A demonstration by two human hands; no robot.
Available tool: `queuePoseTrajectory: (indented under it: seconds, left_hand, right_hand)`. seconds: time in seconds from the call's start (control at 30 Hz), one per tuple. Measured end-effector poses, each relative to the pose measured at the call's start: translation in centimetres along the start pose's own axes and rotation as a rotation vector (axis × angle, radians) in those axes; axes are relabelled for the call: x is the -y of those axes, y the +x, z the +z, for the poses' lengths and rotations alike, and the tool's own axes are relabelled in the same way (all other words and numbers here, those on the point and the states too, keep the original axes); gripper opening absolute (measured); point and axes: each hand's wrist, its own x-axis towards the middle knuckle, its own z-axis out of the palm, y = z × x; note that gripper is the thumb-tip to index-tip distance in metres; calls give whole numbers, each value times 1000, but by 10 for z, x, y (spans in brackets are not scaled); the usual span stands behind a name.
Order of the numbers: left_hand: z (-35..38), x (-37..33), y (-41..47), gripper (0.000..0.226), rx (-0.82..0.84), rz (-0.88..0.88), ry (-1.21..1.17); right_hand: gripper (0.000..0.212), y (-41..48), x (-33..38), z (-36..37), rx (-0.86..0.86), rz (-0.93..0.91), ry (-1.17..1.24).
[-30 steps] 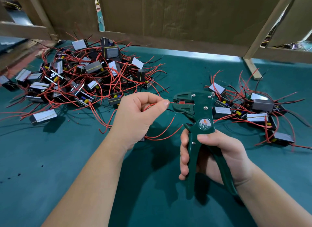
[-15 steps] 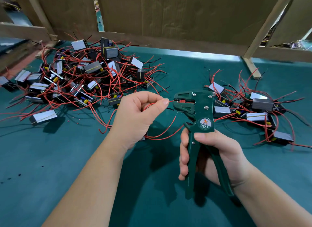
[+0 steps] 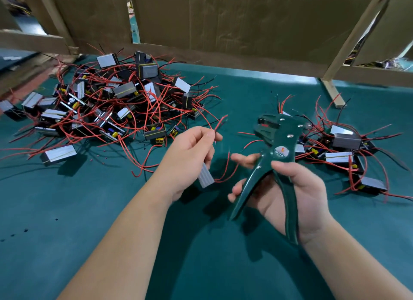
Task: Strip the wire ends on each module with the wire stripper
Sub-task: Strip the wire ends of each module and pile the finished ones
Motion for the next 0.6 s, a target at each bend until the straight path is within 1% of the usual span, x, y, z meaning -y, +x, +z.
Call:
queuePoseTrajectory:
  seconds: [0.07,0.13,0.17,0.23,0.33,0.4,0.5,0.6]
  left_hand:
    - [5,0,-3,23,32,-36,-101]
    - [10,-3,-7,21,80,-114,-339]
    - [11,-4,-7,21,86,-139,-421]
    - [11,-5,-5,20,44,-137,-417]
    - [8,-3,-1,21,-27,-65,-420]
    - [4,-3,1,22,-91,5,-428]
    - [-6,0,6,23,-206,118,-340]
    - [-19,-2,10,26,-321,169,-354]
  right_hand:
    - [57,-1,-5,2,64,91,-64]
    - [60,-1,-10,6,141,146,-149]
    - [60,-1,-12,7,162,155,-177]
    - [63,-1,-12,8,168,180,-198]
    - [67,-1,-5,6,180,223,-188]
    - [66,-2,0,5,194,242,-162]
    - [64,-3,5,1,226,239,-93]
    - [60,-5,11,-2,247,215,-34]
